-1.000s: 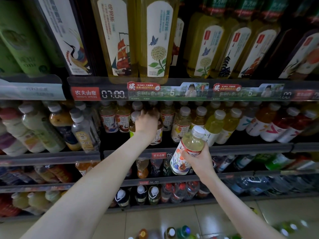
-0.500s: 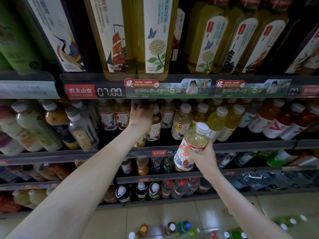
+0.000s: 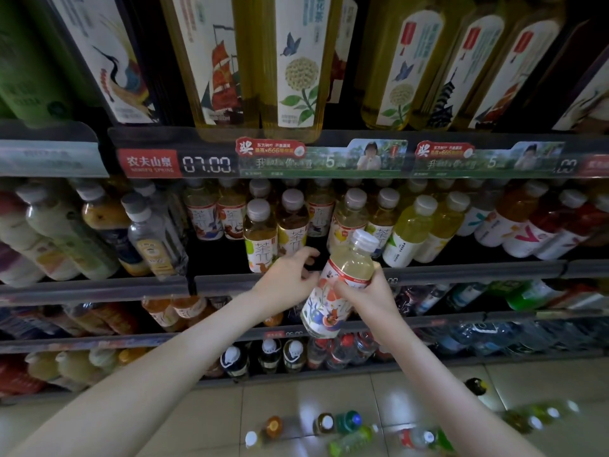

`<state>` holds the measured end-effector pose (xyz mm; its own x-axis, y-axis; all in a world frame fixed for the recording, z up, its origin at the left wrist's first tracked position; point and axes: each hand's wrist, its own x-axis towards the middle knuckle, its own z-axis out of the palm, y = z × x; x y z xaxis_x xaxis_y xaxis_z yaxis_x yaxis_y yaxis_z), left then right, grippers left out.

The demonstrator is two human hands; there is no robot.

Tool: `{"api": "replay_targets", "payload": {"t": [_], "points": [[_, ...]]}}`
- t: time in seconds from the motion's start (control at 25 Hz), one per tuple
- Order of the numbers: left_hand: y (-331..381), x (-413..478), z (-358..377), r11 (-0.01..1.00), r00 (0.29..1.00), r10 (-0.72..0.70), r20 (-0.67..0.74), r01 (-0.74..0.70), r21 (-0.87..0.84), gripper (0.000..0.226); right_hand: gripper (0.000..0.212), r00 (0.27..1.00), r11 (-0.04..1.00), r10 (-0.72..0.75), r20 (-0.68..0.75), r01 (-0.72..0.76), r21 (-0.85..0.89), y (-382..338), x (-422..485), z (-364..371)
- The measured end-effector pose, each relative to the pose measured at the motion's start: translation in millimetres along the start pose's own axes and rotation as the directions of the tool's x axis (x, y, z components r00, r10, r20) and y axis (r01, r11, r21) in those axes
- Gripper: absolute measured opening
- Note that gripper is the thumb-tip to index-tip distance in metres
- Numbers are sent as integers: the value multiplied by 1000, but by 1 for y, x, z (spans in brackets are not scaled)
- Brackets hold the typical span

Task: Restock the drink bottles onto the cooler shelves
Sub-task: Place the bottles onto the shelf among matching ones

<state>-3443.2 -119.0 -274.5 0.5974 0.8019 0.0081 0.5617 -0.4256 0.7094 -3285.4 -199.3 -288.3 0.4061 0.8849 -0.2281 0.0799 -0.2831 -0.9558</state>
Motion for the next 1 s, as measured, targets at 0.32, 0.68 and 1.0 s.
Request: {"api": "replay_targets", "payload": {"t": [0.32,0.68,1.0], "points": [[40,76,10,963,987,12,-158,32,268,66,65,993,999,3,-116,-9,-48,6,-6,-85],[92,122,15,822,996,2,-91,50,567,33,62,994,987,-64,-87,50,-154,-2,20,-171],[92,78,37,768,991,-121,-59,131,627,51,72,995,992,-90,-34,87,-95,3,44,-160]]}}
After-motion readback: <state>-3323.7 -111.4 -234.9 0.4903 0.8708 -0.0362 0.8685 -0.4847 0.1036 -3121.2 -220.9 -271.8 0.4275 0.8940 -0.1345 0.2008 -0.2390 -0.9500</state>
